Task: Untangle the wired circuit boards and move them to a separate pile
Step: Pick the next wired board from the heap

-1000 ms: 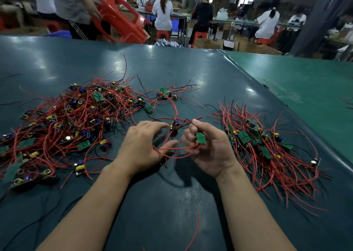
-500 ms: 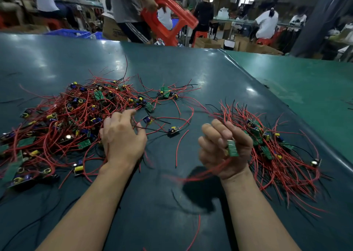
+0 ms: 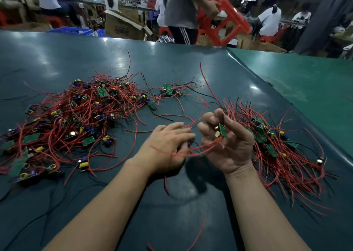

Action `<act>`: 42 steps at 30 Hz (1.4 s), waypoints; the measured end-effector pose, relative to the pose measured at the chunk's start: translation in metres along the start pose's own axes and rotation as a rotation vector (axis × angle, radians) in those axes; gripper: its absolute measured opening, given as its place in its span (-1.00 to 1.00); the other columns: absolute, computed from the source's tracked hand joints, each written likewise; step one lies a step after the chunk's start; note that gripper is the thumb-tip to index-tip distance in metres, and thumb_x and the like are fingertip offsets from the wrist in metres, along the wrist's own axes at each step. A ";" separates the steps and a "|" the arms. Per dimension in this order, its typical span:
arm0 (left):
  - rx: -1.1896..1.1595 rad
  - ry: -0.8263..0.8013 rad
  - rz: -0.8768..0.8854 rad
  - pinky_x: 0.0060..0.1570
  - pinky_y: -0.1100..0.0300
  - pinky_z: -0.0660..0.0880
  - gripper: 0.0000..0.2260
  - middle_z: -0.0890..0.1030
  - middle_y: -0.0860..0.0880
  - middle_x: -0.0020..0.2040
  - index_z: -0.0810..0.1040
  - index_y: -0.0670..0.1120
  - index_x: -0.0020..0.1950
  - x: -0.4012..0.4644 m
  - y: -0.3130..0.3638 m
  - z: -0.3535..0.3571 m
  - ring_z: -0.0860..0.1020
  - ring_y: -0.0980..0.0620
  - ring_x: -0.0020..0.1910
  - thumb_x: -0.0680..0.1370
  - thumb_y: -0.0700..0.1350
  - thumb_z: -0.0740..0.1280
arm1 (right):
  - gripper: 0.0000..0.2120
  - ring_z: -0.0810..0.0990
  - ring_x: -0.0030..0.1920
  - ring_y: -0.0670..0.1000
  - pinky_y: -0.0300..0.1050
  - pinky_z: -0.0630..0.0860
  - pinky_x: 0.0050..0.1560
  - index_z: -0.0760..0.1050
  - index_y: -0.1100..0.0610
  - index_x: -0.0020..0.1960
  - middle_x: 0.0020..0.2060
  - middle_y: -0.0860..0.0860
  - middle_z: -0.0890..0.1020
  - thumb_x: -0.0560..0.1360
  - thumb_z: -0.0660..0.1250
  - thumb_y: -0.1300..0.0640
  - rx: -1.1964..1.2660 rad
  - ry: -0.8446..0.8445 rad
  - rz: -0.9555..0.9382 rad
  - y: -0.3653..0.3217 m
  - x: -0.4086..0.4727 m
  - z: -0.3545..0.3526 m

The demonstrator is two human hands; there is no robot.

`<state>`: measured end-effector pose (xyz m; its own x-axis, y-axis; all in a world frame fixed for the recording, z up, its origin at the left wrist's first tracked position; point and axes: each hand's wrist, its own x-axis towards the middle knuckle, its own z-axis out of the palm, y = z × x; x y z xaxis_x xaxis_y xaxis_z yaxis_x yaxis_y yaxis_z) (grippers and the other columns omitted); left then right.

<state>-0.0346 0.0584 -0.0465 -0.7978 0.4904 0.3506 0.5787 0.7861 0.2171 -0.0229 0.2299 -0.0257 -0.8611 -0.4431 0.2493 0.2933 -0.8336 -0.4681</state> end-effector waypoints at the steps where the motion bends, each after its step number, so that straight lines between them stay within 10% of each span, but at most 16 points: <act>1: -0.009 -0.022 -0.075 0.33 0.07 0.28 -0.56 0.51 0.14 0.36 0.59 0.10 0.27 0.000 -0.004 0.003 0.34 0.08 0.44 0.50 0.05 0.07 | -0.81 0.52 -0.28 0.04 -0.17 0.54 -0.39 0.60 0.24 -0.01 -0.19 0.09 0.53 0.38 0.46 0.26 -0.018 0.019 -0.006 0.000 0.000 -0.001; 9: 0.319 0.343 -0.763 0.10 -0.06 0.24 -0.76 0.60 -0.03 0.12 0.68 0.01 0.04 -0.016 -0.047 -0.014 0.35 -0.18 0.18 0.54 0.09 0.31 | -0.77 0.68 -0.15 0.06 -0.22 0.61 -0.21 0.68 0.17 -0.09 -0.17 0.10 0.67 0.26 0.57 0.26 -0.218 0.234 -0.065 0.006 0.009 -0.002; 17: 0.174 0.994 -0.363 0.00 -0.04 0.30 -0.87 0.54 -0.07 -0.10 0.58 -0.10 -0.01 -0.013 -0.025 -0.021 0.40 -0.15 0.03 0.47 -0.13 0.33 | -0.84 0.66 -0.27 -0.01 -0.20 0.58 -0.34 0.62 0.06 -0.15 -0.17 0.03 0.70 0.42 0.37 0.31 -0.353 0.490 -0.293 0.008 0.016 -0.001; 22: 0.231 0.651 -0.463 -0.05 -0.02 0.27 -0.94 0.54 -0.08 -0.10 0.64 -0.04 -0.14 -0.013 -0.026 -0.015 0.40 -0.16 0.01 0.43 -0.11 0.48 | -0.84 0.66 -0.28 -0.02 -0.21 0.56 -0.36 0.63 0.02 -0.23 -0.11 0.01 0.71 0.36 0.40 0.28 -0.396 0.501 -0.303 0.005 0.013 0.000; 26: 0.143 0.435 -0.762 0.04 -0.06 0.38 -0.69 0.42 -0.16 0.01 0.64 -0.05 0.13 -0.016 -0.039 -0.022 0.37 -0.21 0.05 0.39 -0.21 0.44 | -0.86 0.63 -0.31 -0.05 -0.23 0.52 -0.40 0.61 0.01 -0.21 -0.14 -0.02 0.70 0.35 0.41 0.25 -0.401 0.511 -0.289 0.006 0.011 -0.002; 31: -0.086 0.535 -0.094 -0.10 0.07 0.39 -0.80 0.44 -0.13 -0.15 0.56 -0.17 -0.12 -0.015 -0.009 -0.027 0.41 -0.11 -0.12 0.28 -0.27 0.28 | -0.87 0.61 -0.33 -0.07 -0.26 0.48 -0.46 0.60 0.02 -0.18 -0.15 -0.04 0.69 0.36 0.41 0.24 -0.407 0.571 -0.295 0.003 0.013 -0.002; 34: -0.260 0.237 0.077 -0.09 0.07 0.44 -0.89 0.48 -0.04 -0.19 0.55 -0.12 -0.16 -0.012 -0.003 -0.015 0.44 -0.02 -0.15 0.44 -0.09 0.34 | -0.89 0.63 -0.32 -0.06 -0.27 0.49 -0.44 0.60 0.03 -0.19 -0.15 -0.02 0.70 0.35 0.40 0.22 -0.384 0.551 -0.307 0.004 0.012 0.000; 42: 0.383 0.065 -0.525 0.10 0.00 0.20 -0.53 0.49 0.04 0.25 0.53 0.07 0.24 -0.013 -0.038 -0.004 0.31 -0.06 0.26 0.53 0.33 0.15 | -0.92 0.68 -0.20 0.02 -0.23 0.55 -0.35 0.63 0.03 -0.20 -0.12 -0.03 0.69 0.39 0.37 0.18 -0.340 0.486 -0.279 0.003 0.009 0.004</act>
<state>-0.0462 0.0205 -0.0556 -0.9390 -0.0102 0.3437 0.0033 0.9992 0.0386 -0.0282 0.2222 -0.0208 -0.9989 0.0402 0.0259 -0.0468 -0.7097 -0.7030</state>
